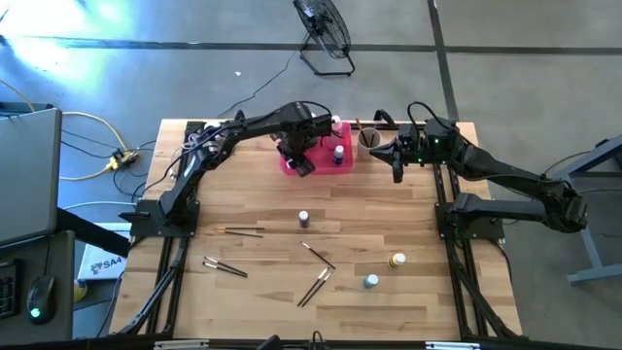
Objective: Pick & Place Paint Supplies
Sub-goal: Put the small pink paint bottle into the pink bin
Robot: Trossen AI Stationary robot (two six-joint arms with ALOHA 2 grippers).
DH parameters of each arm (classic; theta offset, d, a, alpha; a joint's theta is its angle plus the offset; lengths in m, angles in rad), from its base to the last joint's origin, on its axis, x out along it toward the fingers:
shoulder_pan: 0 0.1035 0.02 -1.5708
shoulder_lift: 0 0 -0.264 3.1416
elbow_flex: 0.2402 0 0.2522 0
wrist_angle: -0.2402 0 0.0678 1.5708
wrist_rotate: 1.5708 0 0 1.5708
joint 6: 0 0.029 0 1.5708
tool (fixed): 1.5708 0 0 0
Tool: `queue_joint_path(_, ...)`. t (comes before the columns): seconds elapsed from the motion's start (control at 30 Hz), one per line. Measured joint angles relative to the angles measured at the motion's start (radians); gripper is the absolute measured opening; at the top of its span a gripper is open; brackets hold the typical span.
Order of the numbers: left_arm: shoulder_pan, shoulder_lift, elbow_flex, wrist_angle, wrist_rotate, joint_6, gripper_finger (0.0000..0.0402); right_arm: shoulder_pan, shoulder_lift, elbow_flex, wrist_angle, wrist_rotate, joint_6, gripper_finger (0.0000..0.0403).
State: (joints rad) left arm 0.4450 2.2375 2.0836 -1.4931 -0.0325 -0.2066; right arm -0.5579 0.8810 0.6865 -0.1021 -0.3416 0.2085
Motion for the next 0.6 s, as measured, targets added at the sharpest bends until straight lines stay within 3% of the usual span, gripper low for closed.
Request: queue_joint_path(0.6,0.0,0.0,0.085,-0.005,0.021,0.001,0.0132,0.0,0.0,0.0,0.0,0.0,0.0,0.0004)
